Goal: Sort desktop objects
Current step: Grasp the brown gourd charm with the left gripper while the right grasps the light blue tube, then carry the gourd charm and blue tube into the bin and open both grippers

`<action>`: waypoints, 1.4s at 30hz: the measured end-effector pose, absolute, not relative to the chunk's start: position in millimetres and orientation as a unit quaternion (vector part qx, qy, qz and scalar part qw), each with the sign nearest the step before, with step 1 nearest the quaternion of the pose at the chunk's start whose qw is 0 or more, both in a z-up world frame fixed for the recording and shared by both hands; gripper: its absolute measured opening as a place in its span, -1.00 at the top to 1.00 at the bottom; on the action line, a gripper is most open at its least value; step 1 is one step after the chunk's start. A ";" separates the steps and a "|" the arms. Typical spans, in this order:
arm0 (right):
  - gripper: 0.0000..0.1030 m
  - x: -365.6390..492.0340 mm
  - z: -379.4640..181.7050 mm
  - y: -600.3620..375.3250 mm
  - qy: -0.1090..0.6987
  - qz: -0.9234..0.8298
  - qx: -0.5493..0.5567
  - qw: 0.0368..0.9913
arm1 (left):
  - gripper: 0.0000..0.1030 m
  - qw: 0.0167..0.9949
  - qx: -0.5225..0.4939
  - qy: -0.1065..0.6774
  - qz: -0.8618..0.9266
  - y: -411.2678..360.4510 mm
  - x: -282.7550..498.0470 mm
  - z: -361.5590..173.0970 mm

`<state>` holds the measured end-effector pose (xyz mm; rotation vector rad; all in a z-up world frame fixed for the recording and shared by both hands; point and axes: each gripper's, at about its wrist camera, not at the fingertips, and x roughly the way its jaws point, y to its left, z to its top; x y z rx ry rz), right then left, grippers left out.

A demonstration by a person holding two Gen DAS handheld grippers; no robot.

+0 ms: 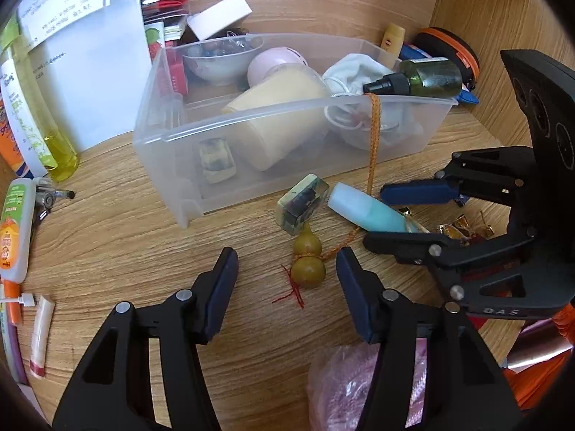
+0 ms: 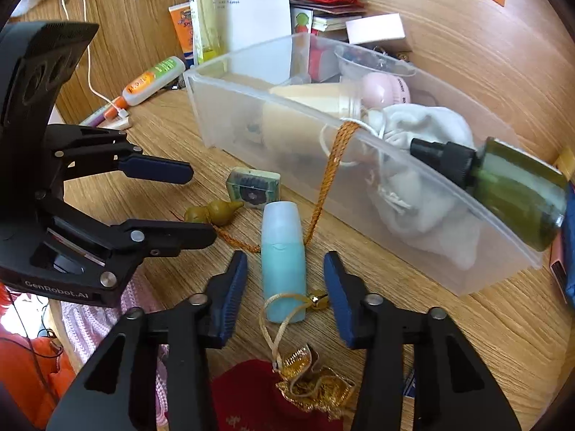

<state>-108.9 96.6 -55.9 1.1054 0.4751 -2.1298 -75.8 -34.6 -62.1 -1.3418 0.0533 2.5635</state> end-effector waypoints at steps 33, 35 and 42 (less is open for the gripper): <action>0.56 -87.0 31.4 156.1 0.094 -0.897 0.312 0.299 | 0.63 0.128 -0.352 0.016 0.927 -30.4 -53.3 13.6; 0.56 -89.2 36.6 157.4 0.091 -0.901 0.304 0.297 | 0.63 0.123 -0.342 0.011 0.931 -34.9 -53.9 20.2; 0.56 -101.1 54.1 156.9 0.076 -0.911 0.283 0.291 | 0.63 0.108 -0.320 -0.002 0.941 -51.3 -65.9 35.9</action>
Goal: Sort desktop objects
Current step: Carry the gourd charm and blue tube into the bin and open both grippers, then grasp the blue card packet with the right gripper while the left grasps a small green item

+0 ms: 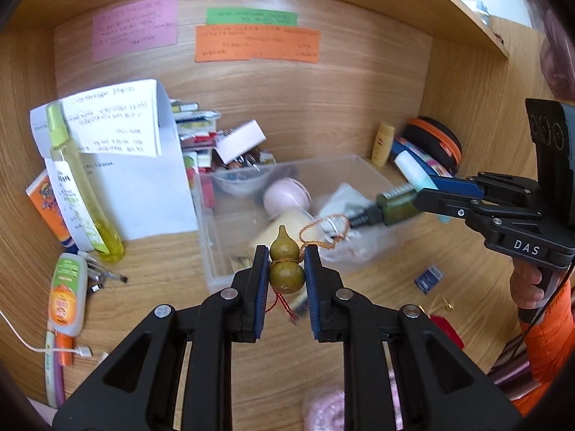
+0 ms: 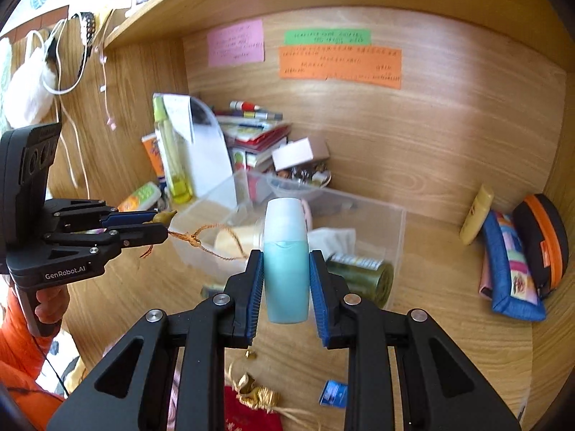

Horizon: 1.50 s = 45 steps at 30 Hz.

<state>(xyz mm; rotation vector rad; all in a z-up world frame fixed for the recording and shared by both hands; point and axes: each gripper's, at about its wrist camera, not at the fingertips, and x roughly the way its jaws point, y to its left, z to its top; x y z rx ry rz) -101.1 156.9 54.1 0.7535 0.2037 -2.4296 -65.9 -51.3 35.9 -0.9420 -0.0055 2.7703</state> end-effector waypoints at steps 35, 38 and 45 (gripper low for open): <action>0.55 -171.6 -3.3 103.0 0.100 -0.893 0.336 0.281 | 0.63 0.085 -0.362 -0.001 0.928 -70.2 -126.7 -12.8; 0.55 -170.0 -5.9 99.1 0.113 -0.894 0.333 0.278 | 0.63 0.086 -0.362 0.000 0.928 -70.1 -126.2 -13.2; 0.49 -168.1 -4.6 96.1 0.113 -0.893 0.334 0.280 | 0.63 0.092 -0.350 -0.003 0.932 -70.4 -121.8 -10.3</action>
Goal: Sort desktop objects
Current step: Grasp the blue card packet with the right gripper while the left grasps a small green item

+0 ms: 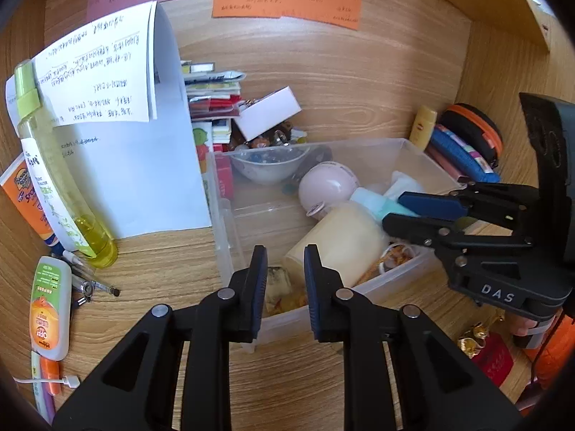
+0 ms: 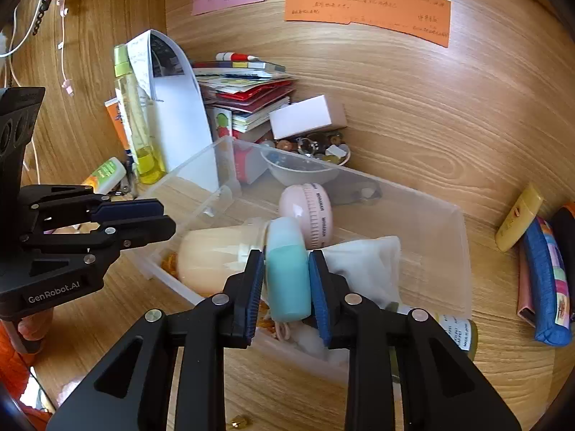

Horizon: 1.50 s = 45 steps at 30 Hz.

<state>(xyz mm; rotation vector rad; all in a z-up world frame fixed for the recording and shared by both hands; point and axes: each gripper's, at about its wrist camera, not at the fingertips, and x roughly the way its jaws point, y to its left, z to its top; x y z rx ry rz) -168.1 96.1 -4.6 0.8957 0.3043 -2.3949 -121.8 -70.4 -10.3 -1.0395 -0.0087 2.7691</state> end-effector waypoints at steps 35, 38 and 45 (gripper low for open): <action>-0.61 -83.3 13.0 216.6 0.101 -0.943 0.291 0.130 | -0.41 0.083 -0.356 0.030 0.930 -44.2 -70.1 -7.8; -0.61 -85.4 -1.9 227.7 0.091 -0.936 0.317 0.123 | -0.42 0.084 -0.380 0.024 0.921 -40.2 -76.1 -18.9; -0.61 -95.9 -38.0 232.4 0.082 -0.911 0.377 0.143 | -0.42 0.082 -0.434 0.011 0.897 -30.9 -90.6 -40.7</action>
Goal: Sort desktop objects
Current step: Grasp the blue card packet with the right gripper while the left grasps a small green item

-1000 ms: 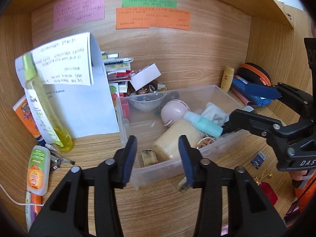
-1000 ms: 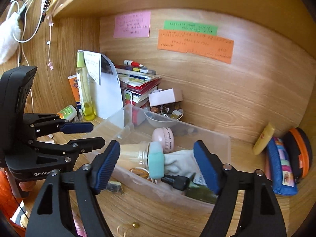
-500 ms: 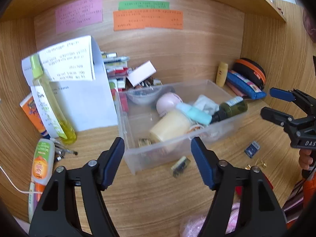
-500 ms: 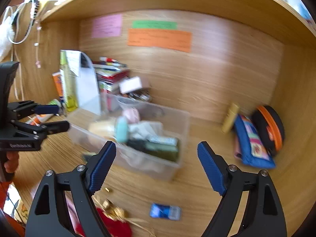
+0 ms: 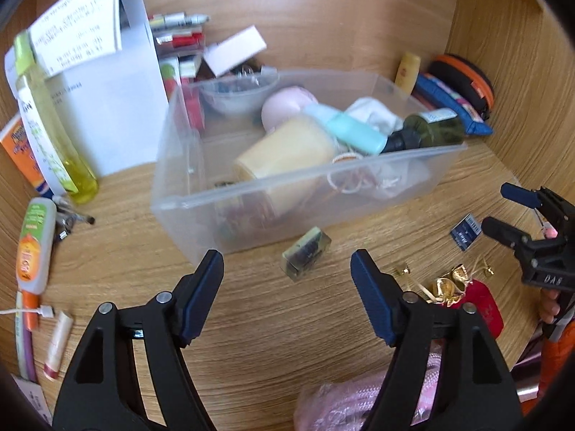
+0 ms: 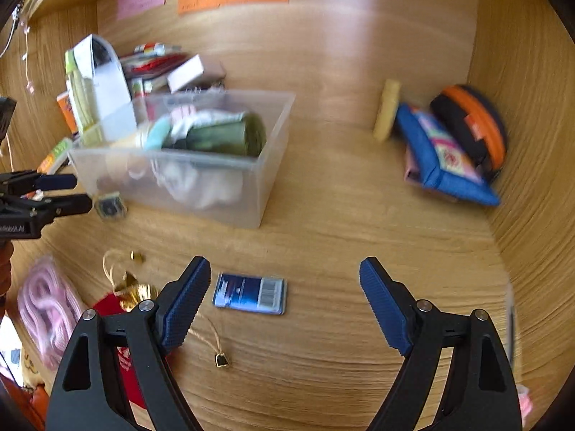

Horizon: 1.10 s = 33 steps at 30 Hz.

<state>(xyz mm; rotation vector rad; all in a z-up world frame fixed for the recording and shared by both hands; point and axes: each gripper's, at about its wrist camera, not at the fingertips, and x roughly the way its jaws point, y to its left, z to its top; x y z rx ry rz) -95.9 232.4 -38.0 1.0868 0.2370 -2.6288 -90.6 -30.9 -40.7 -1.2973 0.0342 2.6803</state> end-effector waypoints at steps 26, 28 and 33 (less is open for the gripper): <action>-0.25 -110.2 -61.0 214.1 0.112 -0.873 0.437 0.187 | 0.14 0.050 -0.497 0.000 0.866 -8.2 -124.5 -64.4; -0.11 -109.0 -60.4 214.5 0.113 -0.875 0.432 0.189 | 0.28 0.048 -0.493 -0.003 0.868 -11.1 -122.4 -64.4; 0.08 -107.8 -59.5 215.2 0.114 -0.877 0.427 0.191 | 0.32 0.053 -0.492 -0.021 0.869 -19.0 -117.8 -63.6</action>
